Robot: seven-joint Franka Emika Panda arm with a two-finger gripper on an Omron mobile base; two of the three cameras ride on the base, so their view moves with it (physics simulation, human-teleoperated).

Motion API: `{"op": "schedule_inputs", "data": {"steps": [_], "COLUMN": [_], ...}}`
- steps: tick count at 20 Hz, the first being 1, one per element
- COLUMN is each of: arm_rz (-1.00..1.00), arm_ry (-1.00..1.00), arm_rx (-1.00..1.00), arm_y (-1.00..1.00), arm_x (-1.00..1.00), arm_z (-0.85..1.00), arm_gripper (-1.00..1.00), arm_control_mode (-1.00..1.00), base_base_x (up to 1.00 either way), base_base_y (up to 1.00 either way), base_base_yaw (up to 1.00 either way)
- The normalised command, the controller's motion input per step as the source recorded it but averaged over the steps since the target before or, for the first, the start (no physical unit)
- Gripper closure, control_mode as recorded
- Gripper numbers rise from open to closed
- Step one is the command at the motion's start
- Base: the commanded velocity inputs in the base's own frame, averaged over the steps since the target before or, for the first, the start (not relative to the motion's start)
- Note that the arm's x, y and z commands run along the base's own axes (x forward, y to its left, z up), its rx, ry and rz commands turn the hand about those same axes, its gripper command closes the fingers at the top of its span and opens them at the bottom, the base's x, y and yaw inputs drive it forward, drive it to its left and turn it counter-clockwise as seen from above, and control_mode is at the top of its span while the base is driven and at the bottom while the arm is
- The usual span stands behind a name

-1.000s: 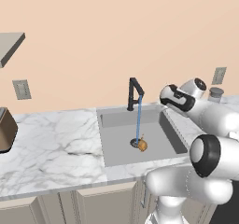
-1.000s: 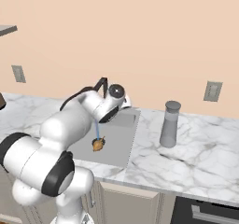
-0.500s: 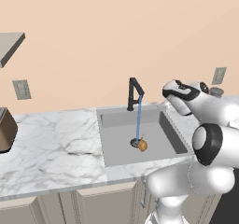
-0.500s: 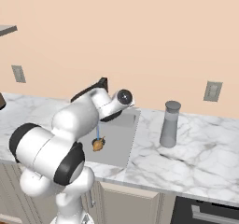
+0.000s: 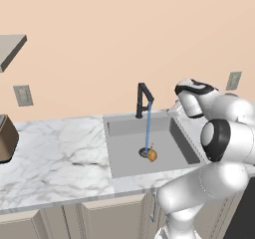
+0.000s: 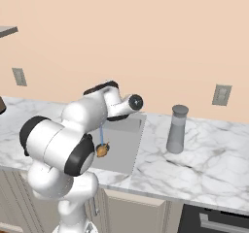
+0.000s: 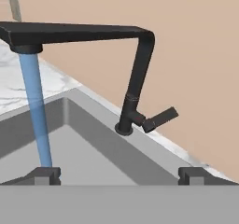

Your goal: Turn on the sink faucet. Then move the onion from the counter to the sink. Turn off the sink. Move the vegetable from the sink to the pot next to the stove. Finally move the pot to the front right burner.

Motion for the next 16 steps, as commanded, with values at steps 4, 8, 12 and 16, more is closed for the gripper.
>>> {"op": "schedule_inputs", "data": {"steps": [4, 8, 12, 16], "arm_rz": [0.13, 0.14, 0.12, 0.09], "arm_ry": [-0.11, -0.08, -0.06, -0.01], "arm_rx": [0.00, 0.00, 0.00, 0.00], "arm_y": [0.00, 0.00, 0.01, 0.03], "arm_x": [0.20, 0.16, 0.09, 0.08], "arm_z": [0.00, 0.00, 0.00, 0.00], "arm_gripper": [-1.00, -1.00, -1.00, -1.00], "arm_control_mode": [-1.00, -1.00, -1.00, -1.00], "base_base_x": [0.00, 0.00, 0.00, 0.00], "base_base_y": [0.00, 0.00, 0.00, 0.00], "base_base_yaw": [0.00, 0.00, 0.00, 0.00]}}
